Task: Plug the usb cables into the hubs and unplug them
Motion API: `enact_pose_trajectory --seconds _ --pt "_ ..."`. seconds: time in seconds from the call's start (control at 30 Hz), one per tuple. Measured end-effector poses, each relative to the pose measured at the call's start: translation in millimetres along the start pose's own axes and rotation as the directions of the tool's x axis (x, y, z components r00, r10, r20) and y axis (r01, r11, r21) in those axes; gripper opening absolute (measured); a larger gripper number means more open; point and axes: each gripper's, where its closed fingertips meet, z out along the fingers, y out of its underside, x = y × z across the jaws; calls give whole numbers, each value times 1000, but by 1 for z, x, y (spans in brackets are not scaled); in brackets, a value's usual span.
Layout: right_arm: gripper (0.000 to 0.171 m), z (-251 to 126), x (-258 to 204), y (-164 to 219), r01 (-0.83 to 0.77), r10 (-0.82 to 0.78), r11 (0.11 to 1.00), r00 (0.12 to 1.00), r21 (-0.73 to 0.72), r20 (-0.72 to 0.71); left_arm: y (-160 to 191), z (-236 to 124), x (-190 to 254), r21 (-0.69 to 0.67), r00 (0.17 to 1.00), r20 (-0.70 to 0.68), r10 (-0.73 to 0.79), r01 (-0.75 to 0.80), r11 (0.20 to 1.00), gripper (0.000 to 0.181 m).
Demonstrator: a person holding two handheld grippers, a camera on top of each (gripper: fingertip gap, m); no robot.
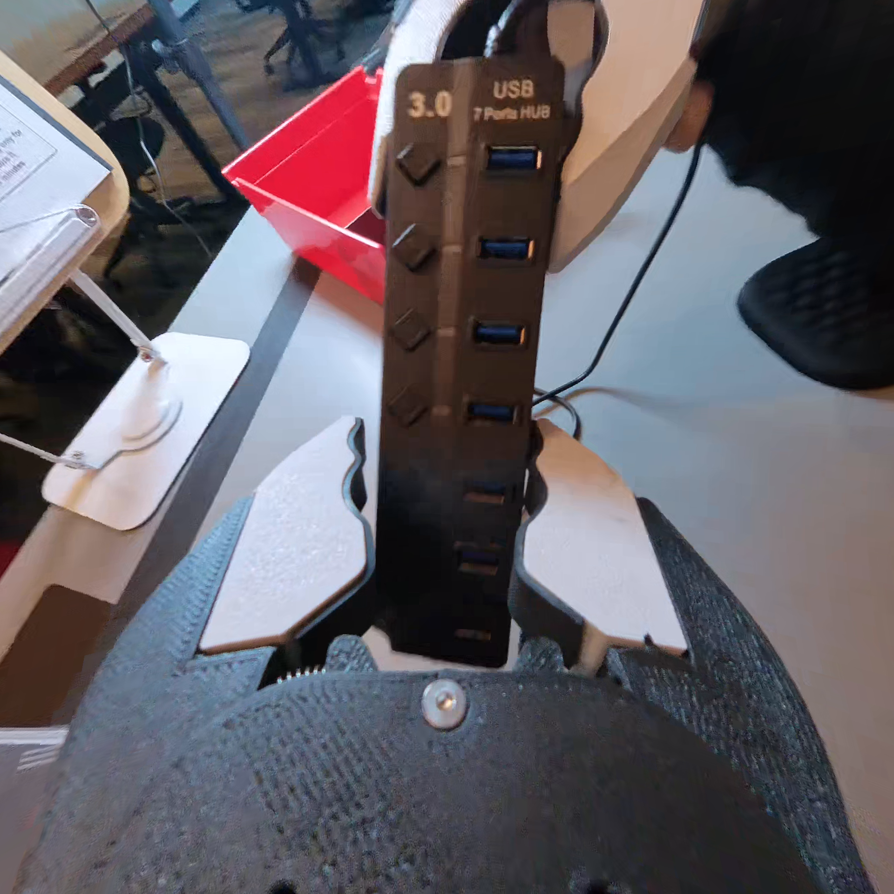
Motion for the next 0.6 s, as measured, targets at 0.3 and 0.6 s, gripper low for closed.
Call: enact_pose_trajectory --seconds 0.3,0.6 --pt "71 12 -30 20 202 -195 964 979 -174 59 37 8 31 -176 977 -206 45 -83 981 59" --pt "61 43 -36 48 176 -152 949 982 -261 109 40 7 31 -161 972 -222 74 -111 981 59"
